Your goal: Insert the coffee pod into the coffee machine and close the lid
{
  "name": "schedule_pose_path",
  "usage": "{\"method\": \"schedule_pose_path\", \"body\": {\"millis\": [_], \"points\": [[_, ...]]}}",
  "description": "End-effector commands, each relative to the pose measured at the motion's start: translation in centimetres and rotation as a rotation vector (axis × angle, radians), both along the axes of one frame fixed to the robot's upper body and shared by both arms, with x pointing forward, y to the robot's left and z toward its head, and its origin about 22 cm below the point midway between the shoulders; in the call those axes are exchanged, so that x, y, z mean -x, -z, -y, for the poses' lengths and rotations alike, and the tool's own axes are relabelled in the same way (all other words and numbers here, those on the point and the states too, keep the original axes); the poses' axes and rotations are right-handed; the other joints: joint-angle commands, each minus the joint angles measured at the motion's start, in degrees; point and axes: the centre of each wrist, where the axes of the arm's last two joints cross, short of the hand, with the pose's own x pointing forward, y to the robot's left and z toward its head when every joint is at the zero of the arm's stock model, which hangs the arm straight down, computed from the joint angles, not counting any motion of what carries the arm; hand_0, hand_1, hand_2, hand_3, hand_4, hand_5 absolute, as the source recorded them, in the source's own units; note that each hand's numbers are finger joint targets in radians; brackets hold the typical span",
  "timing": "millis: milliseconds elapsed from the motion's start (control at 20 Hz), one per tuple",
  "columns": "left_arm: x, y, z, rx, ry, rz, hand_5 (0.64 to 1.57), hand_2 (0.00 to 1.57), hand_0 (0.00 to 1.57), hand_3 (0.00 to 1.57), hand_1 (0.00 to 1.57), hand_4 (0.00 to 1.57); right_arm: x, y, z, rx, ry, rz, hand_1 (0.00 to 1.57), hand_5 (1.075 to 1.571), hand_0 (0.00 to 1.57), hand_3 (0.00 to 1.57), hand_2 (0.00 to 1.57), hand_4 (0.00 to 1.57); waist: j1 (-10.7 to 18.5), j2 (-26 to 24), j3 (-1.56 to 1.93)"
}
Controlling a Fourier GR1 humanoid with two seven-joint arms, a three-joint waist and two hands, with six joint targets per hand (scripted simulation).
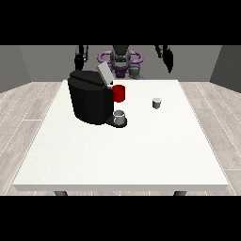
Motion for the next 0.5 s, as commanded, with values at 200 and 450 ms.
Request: {"method": "schedule_pose_path", "body": {"millis": [200,450], "points": [[-0.7,-1.2,-2.4,-0.223,0.213,0.066,1.571,0.0,0.0,0.0,0.0,0.0,-0.4,0.7,-1.1,-0.055,-0.017,-0.018,0.0,1.571,0.0,0.0,0.0,0.0,-2.34,0.03,-1.57],[-2.0,-2.6,-6.2,-0.422,0.253,0.072,1.571,0.0,0.0,0.0,0.0,0.0,-0.7,0.0,-1.1,0.114,0.105,0.093,0.0,1.571,0.0,0.0,0.0,0.0,-5.62,2.73,-1.6]]}}
